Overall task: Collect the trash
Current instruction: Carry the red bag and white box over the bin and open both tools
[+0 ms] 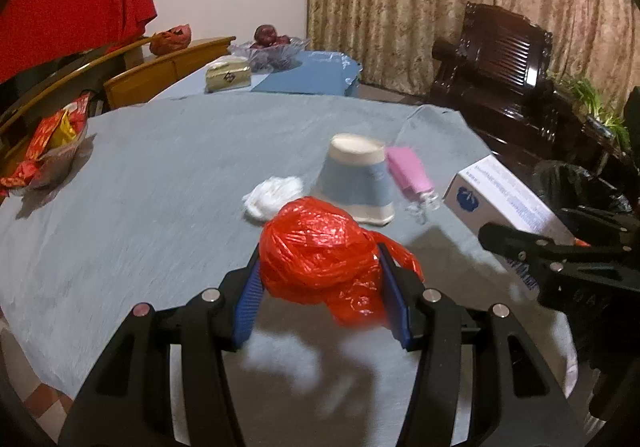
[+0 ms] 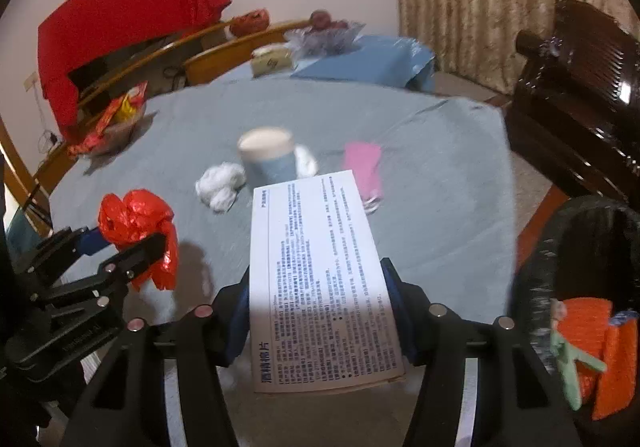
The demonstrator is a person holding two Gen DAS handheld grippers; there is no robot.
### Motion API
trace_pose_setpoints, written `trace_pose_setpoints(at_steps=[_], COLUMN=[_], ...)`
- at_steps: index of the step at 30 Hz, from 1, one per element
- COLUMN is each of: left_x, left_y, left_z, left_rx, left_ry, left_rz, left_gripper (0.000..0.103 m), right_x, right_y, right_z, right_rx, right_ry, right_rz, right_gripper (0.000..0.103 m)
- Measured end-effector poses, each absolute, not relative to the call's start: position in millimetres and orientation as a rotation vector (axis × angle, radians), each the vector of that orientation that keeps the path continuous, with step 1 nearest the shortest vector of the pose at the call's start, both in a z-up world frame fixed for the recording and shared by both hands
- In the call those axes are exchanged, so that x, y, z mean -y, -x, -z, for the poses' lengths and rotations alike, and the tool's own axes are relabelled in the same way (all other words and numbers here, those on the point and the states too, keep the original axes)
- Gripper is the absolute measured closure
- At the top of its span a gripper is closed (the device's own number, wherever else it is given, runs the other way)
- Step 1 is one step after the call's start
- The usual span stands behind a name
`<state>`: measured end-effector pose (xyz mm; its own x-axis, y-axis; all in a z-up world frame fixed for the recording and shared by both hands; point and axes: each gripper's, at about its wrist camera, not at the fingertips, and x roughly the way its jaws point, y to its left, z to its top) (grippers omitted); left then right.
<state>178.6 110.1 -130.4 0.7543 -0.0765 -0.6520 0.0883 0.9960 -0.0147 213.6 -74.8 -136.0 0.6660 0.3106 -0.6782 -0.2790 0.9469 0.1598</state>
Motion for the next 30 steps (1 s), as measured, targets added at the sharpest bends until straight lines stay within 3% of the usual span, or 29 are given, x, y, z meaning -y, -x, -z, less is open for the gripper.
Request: trace_pose_setpoints(at_steps=[21, 30], left_x=[28.1, 100.9], left_y=[-185.3, -188.1], left_z=[69.9, 70.7], left_rx=[-0.583, -0.567], left_ry=[-0.055, -0.102], left_rz=[0.308, 0.441], left_gripper=[0.051, 0.051], right_x=[212.5, 279.7], right_y=[-159.6, -140.2], right_z=[72.8, 74.4], right_rx=[-0.614, -0.608], right_ry=[-0.122, -0.148], right_rz=[-0.084, 0.044], right_gripper=[0.045, 0.054])
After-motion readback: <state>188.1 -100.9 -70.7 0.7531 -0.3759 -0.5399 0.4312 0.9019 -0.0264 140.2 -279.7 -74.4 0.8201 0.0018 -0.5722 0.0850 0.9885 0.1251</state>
